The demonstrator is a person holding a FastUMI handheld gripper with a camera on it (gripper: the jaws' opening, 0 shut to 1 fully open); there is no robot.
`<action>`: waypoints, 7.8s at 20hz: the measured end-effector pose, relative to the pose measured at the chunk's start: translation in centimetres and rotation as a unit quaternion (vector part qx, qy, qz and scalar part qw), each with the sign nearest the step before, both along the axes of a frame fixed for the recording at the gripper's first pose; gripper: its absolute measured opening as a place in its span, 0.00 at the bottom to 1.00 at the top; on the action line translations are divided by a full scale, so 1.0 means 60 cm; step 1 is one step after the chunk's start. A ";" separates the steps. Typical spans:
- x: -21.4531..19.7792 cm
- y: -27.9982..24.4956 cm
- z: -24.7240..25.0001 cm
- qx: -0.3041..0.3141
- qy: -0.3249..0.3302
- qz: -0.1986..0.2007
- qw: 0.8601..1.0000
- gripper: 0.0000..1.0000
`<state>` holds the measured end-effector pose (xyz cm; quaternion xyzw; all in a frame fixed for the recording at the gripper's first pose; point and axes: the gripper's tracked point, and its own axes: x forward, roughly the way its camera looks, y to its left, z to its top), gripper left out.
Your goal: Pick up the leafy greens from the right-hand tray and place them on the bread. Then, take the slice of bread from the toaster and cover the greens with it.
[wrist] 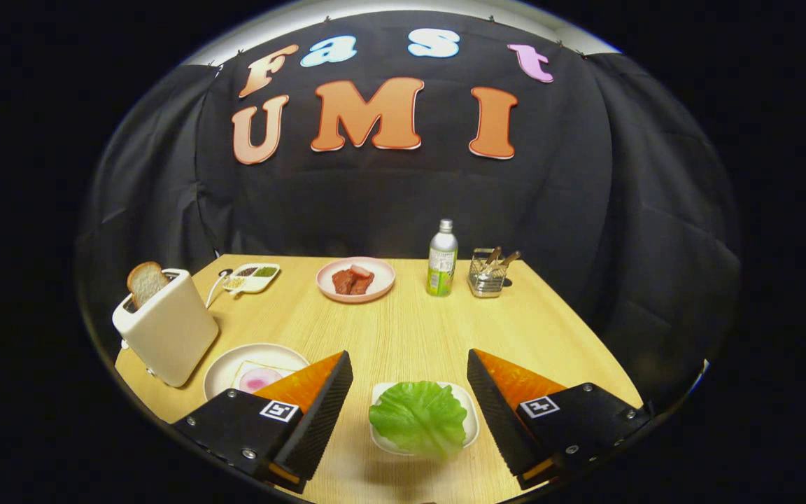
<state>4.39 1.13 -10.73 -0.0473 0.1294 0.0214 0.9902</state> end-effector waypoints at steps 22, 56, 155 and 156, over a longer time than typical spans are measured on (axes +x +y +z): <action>0.052 -0.048 -0.215 -0.022 0.169 -0.002 0.985 0.99; 0.048 -0.030 -0.178 -0.009 0.173 0.010 0.985 0.01; 0.003 0.723 0.028 -0.082 0.130 0.121 0.981 0.79; 0.004 0.721 0.026 -0.084 0.133 0.117 0.981 0.73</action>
